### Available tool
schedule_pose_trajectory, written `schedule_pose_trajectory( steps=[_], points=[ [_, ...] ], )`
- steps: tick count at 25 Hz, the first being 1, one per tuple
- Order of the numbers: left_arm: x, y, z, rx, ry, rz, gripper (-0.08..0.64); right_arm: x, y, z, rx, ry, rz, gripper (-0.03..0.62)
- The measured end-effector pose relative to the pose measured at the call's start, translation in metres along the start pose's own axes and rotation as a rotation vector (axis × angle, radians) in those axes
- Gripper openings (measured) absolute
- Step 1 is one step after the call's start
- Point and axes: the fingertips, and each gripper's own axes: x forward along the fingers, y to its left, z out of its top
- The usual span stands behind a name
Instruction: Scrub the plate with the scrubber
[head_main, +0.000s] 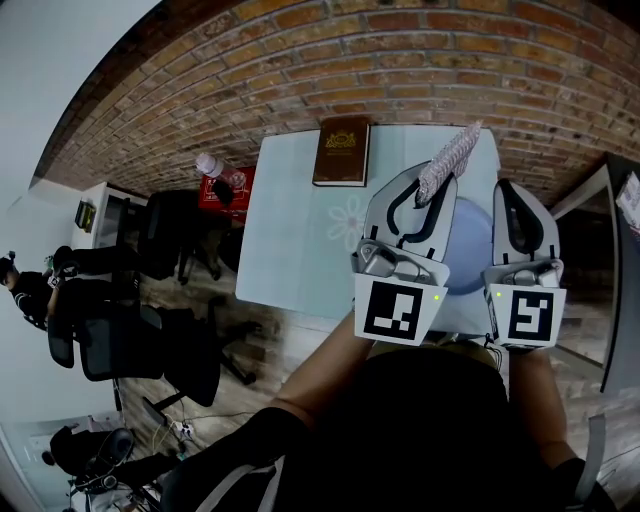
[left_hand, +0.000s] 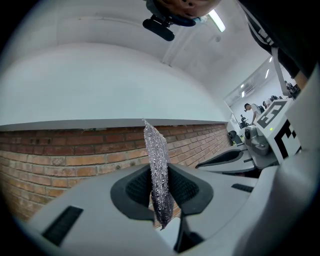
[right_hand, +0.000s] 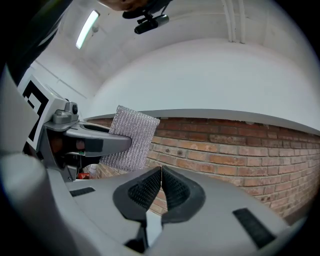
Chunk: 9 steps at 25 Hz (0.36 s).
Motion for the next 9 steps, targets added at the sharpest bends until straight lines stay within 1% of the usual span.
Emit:
schedule_pose_trajectory(
  steps=[5,9],
  points=[
    [-0.0044,-0.0022,0.0013,-0.002,-0.005,-0.002,0.083,-0.0036,0.0028,0.0041,0.016,-0.015,-0.010,0.038],
    [-0.0065,-0.0040,0.0010,0.001,-0.007,-0.002,0.083,-0.0079,0.0033,-0.0024,-0.020,0.008,-0.003,0.038]
  ],
)
